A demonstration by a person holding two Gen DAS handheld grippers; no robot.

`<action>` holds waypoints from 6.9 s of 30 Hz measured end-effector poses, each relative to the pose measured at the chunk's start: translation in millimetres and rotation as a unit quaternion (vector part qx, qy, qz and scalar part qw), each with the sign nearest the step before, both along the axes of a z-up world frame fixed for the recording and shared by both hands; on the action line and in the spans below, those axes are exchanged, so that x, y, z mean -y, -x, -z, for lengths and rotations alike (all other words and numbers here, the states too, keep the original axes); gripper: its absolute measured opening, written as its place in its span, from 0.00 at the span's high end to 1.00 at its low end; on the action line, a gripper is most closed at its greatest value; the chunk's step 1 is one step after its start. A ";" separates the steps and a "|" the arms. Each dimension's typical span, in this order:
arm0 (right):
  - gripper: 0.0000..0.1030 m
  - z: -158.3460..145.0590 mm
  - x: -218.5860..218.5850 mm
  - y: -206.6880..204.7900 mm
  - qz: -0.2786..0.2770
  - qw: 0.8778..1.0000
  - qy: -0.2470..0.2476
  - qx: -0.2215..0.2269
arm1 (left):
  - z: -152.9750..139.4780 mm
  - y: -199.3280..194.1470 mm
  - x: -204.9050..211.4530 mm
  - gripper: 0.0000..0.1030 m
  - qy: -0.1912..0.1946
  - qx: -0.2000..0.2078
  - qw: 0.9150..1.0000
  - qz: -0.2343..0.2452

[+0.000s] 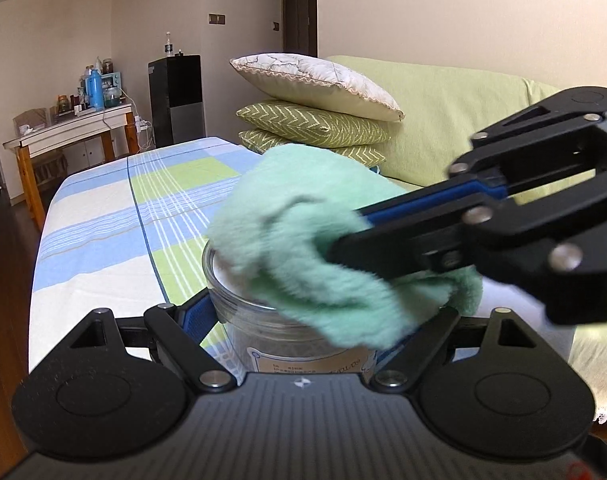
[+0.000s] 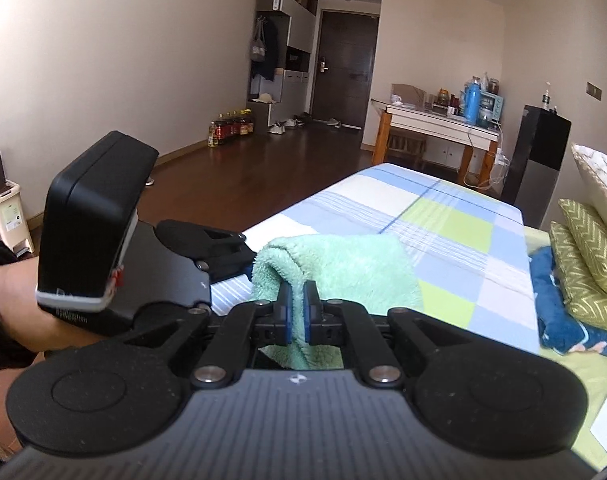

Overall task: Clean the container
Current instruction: 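Wipe the jar's white lid with the towel in the right gripper, then tilt the held jar with the left gripper to expose its base, then rub the towel over the jar's side with the right gripper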

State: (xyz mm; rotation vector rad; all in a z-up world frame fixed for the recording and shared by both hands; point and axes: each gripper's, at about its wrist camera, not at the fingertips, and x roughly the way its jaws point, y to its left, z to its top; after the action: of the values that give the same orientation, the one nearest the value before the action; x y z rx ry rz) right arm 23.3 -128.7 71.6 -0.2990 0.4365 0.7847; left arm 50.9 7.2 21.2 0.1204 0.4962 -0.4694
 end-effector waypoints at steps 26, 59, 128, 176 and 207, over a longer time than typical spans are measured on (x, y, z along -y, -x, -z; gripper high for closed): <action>0.96 5.3 6.2 -8.0 0.017 1.000 -0.022 -0.003 | 0.7 3.7 1.8 0.17 -0.001 0.000 1.000 -0.004; 0.96 20.2 30.9 -55.0 0.113 0.990 -0.068 -0.051 | -23.8 -0.4 22.4 0.17 -0.050 0.003 0.999 0.014; 0.97 13.0 27.7 -54.2 0.073 0.993 -0.091 -0.027 | 3.4 -14.0 3.4 0.14 0.036 -0.039 0.998 -0.019; 0.97 13.0 20.0 -45.6 0.052 0.995 -0.081 -0.017 | 7.0 -28.2 -14.2 0.14 0.075 -0.050 0.995 -0.034; 0.97 9.4 9.9 -41.7 0.042 0.998 -0.054 0.002 | 8.9 -6.0 30.4 0.15 -0.079 0.031 0.996 -0.023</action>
State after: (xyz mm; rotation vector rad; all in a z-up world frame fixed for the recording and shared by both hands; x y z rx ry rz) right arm 65.0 -138.6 62.2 -0.1799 0.3992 0.7237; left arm 56.9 -23.2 12.3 0.2746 0.4742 -0.3800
